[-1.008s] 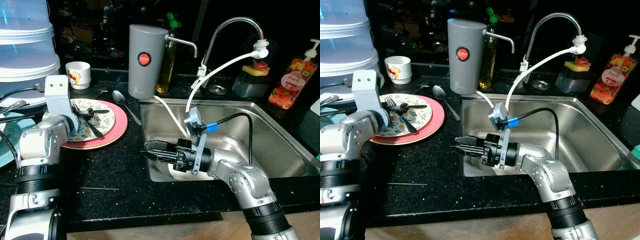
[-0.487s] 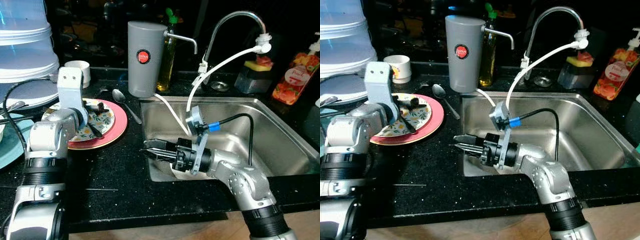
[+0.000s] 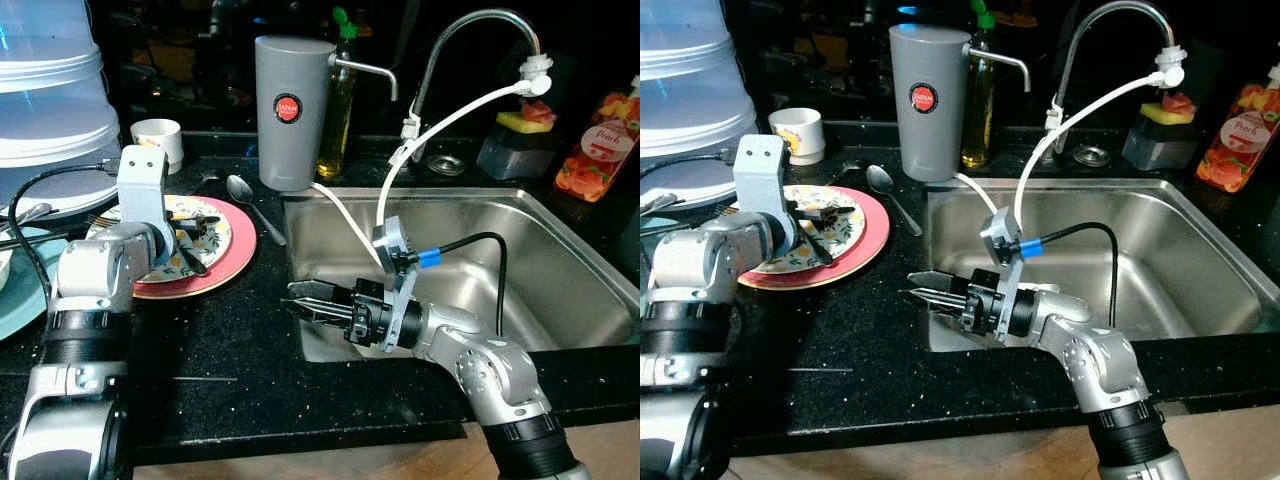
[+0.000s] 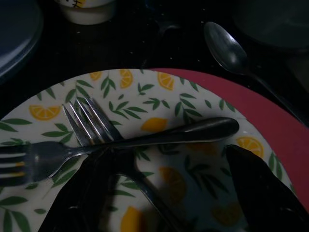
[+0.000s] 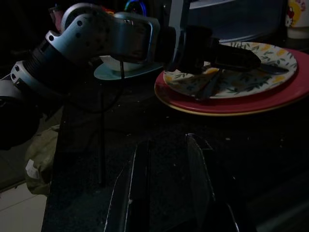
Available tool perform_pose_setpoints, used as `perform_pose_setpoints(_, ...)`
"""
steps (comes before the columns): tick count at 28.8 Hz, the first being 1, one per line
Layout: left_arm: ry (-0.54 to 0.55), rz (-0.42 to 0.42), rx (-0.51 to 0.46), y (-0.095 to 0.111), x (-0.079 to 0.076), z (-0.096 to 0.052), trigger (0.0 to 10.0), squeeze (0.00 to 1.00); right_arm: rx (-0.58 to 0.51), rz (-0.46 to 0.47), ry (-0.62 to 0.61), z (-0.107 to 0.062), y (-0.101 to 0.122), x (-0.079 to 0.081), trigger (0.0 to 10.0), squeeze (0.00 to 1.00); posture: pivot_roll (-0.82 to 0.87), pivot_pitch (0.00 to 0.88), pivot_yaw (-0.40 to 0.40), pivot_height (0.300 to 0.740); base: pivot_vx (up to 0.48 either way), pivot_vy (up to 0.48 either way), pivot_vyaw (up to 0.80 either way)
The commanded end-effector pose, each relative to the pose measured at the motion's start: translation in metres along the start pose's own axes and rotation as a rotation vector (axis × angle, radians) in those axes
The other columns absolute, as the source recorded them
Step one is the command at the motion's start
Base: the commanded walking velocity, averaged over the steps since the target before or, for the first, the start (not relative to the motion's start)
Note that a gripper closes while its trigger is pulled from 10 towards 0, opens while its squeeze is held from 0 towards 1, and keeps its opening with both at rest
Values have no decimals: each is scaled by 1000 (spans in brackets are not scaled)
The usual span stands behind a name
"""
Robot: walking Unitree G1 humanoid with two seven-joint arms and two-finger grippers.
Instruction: Kitchen organization
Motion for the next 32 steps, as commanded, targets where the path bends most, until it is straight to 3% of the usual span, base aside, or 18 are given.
perform_pose_setpoints(1,-23,-25,79,-18,2,5,10000,1000,-10,3,7,-1,-1,0,10000,0,162,76,-16,740,0,0,0)
perform_pose_setpoints(3,-26,-27,101,-21,3,6,10000,1000,-9,3,7,-1,-1,0,10000,0,160,78,-20,740,0,0,0)
perform_pose_setpoints(4,-30,-26,120,-24,3,6,10000,941,-9,4,8,-1,-1,0,10000,0,160,78,-20,740,0,0,0)
perform_pose_setpoints(5,-34,-22,131,-26,4,6,10000,737,-9,5,8,-1,-1,0,10000,0,160,78,-20,740,0,0,0)
perform_pose_setpoints(6,-32,-12,139,-27,5,6,5412,0,-9,6,7,-1,-1,0,10000,0,160,78,-20,740,0,0,0)
perform_pose_setpoints(7,-32,-12,139,-27,5,6,5412,0,-9,6,7,-1,-1,0,10000,0,160,78,-20,740,0,0,0)
perform_pose_setpoints(8,-29,3,146,-29,7,6,0,0,-10,8,6,-1,-1,0,10000,0,160,78,-20,740,0,0,0)
perform_pose_setpoints(16,41,53,111,-23,24,5,0,0,-28,17,-4,-2,2,-1,10000,0,156,74,-13,740,0,0,0)
perform_pose_setpoints(20,134,69,34,-5,43,-1,0,0,-40,21,-5,-3,4,-2,10000,0,156,71,-21,740,0,0,0)
perform_pose_setpoints(23,161,85,-15,7,49,-4,0,0,-46,22,-5,-3,5,-2,10000,0,154,70,-25,740,0,0,0)
perform_pose_setpoints(24,161,85,-15,7,49,-4,0,0,-46,22,-5,-3,5,-2,10000,0,154,70,-25,740,0,0,0)
perform_pose_setpoints(26,178,107,-128,32,49,-11,0,0,-58,21,-6,-2,8,-2,10000,0,148,67,-27,740,0,0,0)
perform_pose_setpoints(32,175,147,-263,62,37,-22,0,0,-79,21,-8,-4,14,-3,10000,0,136,58,-31,740,0,0,0)
Point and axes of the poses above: a point about 5 cm out from each wrist's last joint towards the gripper, its own z axis pointing out of the wrist towards the gripper, its own y axis along the axis of the wrist's last joint, x = y × z, the point moved 3 cm from there along z, pointing out of the wrist towards the gripper, and after that the axes turned 3 degrees about z, right-handed, at the moved point
